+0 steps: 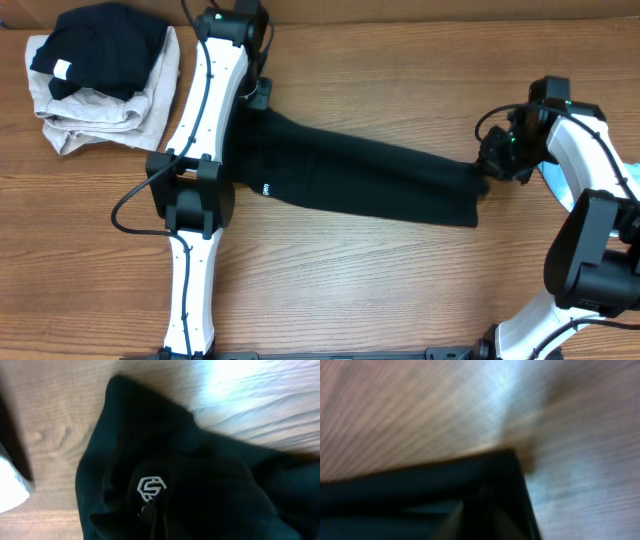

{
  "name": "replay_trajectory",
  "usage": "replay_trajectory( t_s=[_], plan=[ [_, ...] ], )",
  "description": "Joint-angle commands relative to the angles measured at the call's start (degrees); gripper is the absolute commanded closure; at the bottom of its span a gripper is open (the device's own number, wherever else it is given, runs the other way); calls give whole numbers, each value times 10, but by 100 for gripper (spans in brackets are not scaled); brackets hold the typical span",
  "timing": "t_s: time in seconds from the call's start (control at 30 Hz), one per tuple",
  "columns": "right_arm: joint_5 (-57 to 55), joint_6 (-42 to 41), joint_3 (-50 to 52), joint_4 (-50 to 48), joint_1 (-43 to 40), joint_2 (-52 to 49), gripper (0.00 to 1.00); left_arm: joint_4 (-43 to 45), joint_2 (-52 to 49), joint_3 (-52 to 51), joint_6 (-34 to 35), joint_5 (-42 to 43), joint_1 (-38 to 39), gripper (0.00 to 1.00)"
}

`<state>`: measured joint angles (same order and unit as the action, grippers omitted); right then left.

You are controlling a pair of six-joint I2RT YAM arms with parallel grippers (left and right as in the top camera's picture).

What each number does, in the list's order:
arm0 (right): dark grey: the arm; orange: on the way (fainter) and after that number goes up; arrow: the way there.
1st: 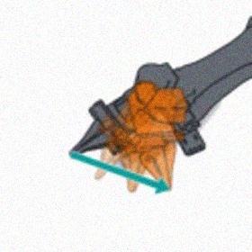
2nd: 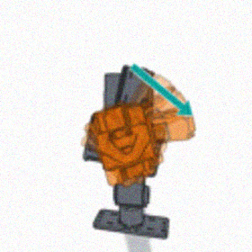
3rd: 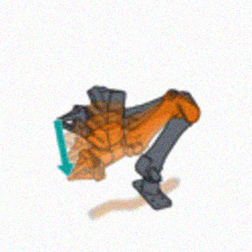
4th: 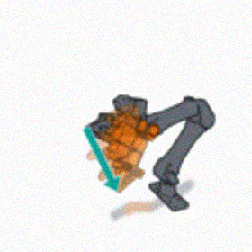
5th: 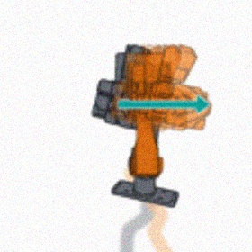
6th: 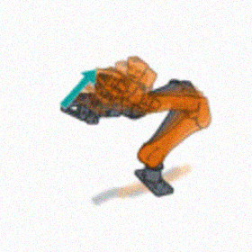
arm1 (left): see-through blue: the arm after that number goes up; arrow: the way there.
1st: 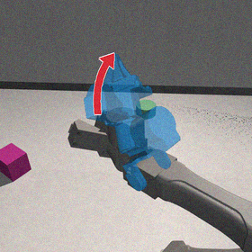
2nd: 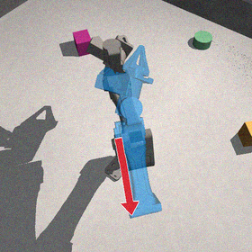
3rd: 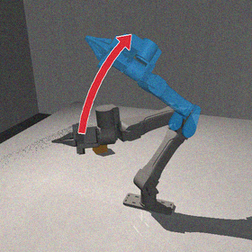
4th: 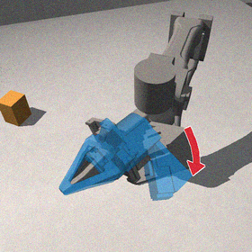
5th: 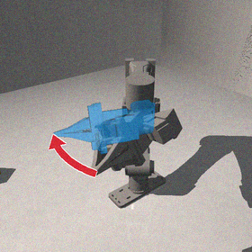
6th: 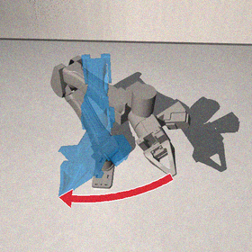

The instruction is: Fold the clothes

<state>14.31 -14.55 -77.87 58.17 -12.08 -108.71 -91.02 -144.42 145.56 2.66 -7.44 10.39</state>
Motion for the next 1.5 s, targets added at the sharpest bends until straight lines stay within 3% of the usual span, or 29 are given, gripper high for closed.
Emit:
replay_trajectory(
  t_s=[0.0, 0.03, 0.07, 0.13, 0.2, 0.4, 0.67, 0.8, 0.83, 0.93, 1.13, 1.47],
  plan=[
    [-22, -3, 20, 2, -11, 5, 51, -20, 16, -47, 8, -26, -19, 89],
    [-22, -3, 23, 3, -11, 5, 46, -21, 16, -62, 8, -26, -19, 71],
    [-22, -3, 27, 2, -11, 5, 40, -22, 16, -76, 8, -26, -19, 43],
    [-20, -4, 35, -2, -11, 5, 33, -24, 16, -98, 8, -26, -19, 18],
    [-7, -3, 48, -19, -11, 5, 32, -24, 16, -113, 8, -26, -19, 0],
    [63, 29, 91, -87, -1, 5, 32, -29, 17, -91, 21, -26, -17, 0],
    [77, 53, 134, -105, 21, 5, 32, -58, 52, 46, 40, -16, -18, 0],
    [84, 58, 174, -136, 28, 5, 42, -40, 101, 93, 53, -20, -18, 0],
    [85, 58, 183, -144, 28, 5, 50, -33, 113, 102, 53, -21, -18, 0],
    [83, 58, 200, -156, 27, 5, 96, -7, 150, 119, 60, -22, -19, 0],
    [90, 41, 173, -139, -19, 11, 96, 25, 207, 122, 68, -21, -31, 0],
    [93, 106, 0, 40, -131, 73, 96, 26, 223, 122, 65, -21, -45, 0]
  ],
)
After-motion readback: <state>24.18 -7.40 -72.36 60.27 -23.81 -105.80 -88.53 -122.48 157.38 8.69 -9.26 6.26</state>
